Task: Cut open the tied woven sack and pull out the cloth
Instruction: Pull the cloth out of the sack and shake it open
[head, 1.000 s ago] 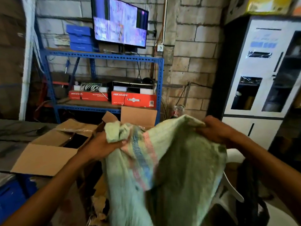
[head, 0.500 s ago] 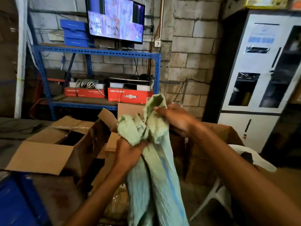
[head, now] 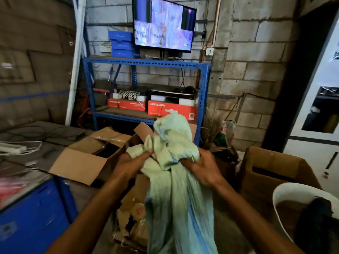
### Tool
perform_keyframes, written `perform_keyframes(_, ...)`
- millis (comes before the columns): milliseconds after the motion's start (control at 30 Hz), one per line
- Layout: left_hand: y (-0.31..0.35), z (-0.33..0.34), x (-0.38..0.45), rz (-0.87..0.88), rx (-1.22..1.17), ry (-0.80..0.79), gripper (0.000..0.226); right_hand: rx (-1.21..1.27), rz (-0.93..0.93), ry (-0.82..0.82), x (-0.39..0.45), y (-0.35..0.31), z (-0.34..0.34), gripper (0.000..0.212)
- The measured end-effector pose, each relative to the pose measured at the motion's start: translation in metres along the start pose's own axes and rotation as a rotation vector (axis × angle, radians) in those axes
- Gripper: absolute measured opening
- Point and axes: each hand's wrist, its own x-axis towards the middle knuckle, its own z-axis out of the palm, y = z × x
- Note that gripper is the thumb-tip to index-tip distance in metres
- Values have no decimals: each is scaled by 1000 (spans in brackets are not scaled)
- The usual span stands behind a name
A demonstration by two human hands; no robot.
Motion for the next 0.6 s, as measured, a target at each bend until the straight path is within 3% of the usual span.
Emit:
perform_keyframes(67, 4, -1, -13, 324, 179, 196, 51, -62, 22, 47, 13, 2, -4, 31)
perform_keyframes(100, 7, 2, -22, 518, 283, 169, 65, -45, 37, 16, 18, -1, -5, 29)
perform_keyframes(167, 8, 15, -37, 736, 712, -107, 109, 118, 105, -172, 23, -10, -5, 25)
perform_keyframes(233, -8, 22, -29, 833, 1083, -194, 111, 316, 188, -365, 25, -22, -6, 22)
perform_keyframes(267, -14, 22, -21, 828, 1083, -159, 100, 344, 184, -423, 26, -25, -8, 22)
perform_keyframes(367, -15, 18, -16, 746, 936, -35, 71, 216, 63, -523, 25, -22, -17, 34)
perform_keyframes(433, -11, 7, -13, 647, 707, 24, 52, -13, -64, -592, 22, -4, -26, 78)
perform_keyframes(500, -3, -1, -15, 390, 373, 49, 22, -183, -199, -680, 11, 17, -27, 117)
perform_keyframes(600, -1, 2, -31, -102, -60, -161, 22, -58, -275, -704, -8, 31, -14, 128)
